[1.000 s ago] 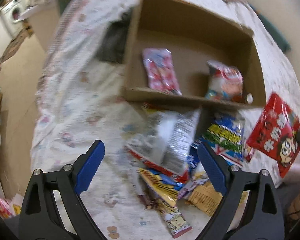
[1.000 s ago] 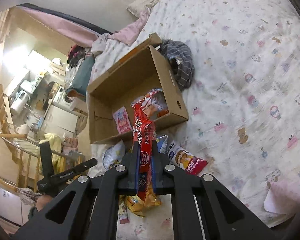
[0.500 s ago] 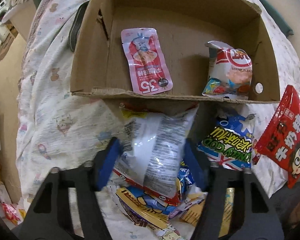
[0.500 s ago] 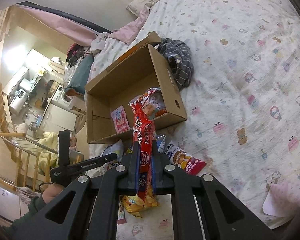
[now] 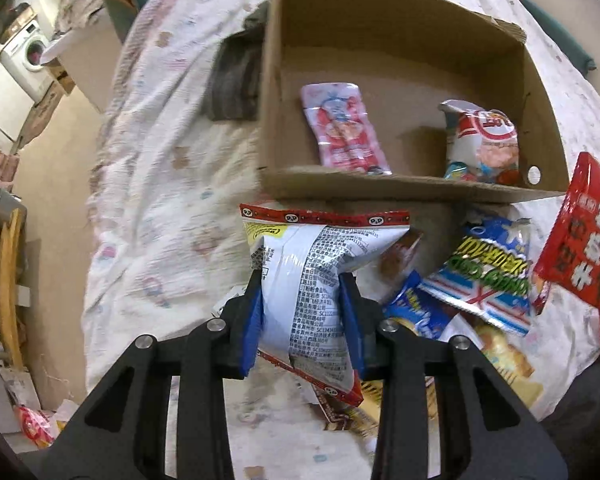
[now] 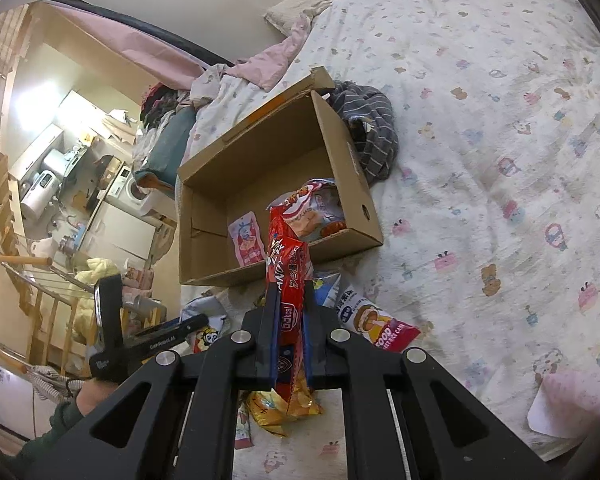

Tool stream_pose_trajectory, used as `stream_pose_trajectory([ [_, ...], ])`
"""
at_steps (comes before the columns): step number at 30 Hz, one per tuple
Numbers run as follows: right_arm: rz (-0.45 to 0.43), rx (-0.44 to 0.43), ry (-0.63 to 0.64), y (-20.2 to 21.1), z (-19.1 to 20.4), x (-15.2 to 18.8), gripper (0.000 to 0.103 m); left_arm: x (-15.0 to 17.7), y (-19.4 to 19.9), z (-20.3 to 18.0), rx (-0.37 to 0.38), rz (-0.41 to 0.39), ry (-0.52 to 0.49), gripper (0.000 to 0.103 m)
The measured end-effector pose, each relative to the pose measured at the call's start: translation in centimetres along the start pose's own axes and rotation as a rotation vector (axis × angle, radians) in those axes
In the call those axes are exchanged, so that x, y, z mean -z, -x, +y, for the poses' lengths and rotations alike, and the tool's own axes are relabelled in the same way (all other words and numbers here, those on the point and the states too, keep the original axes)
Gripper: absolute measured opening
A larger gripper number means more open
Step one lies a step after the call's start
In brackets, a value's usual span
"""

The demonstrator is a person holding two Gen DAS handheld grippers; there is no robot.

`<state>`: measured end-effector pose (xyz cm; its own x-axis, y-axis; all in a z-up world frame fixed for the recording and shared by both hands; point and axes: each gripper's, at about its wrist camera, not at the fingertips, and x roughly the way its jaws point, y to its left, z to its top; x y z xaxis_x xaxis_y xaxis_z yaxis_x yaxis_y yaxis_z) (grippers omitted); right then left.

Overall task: Organize snacks
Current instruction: 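Carry the white-silver chip bag and red candy stick over the box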

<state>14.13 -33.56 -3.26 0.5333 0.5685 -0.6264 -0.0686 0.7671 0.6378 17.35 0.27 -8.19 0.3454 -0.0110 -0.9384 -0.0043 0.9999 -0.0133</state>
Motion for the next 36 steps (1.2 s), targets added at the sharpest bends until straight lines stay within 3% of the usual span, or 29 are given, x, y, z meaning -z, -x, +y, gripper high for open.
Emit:
stream_pose_trajectory([
  [7,-0.023,-0.038,0.032,0.1,1.9,0.1,0.009,0.3,2.9,1.7,-0.039,-0.077,-0.002,0.032],
  [19,-0.053,-0.022,0.056,0.7,2.6,0.0,0.009,-1.4,8.7,1.3,-0.010,-0.190,-0.002,0.032],
  [23,-0.074,-0.023,0.037,1.2,2.6,-1.1,0.009,-2.7,8.8,0.5,-0.028,-0.218,-0.044,0.032],
  [36,-0.116,-0.009,0.076,-0.1,5.3,-6.7,0.009,-7.8,9.1,-1.2,0.027,-0.263,-0.072,0.032],
])
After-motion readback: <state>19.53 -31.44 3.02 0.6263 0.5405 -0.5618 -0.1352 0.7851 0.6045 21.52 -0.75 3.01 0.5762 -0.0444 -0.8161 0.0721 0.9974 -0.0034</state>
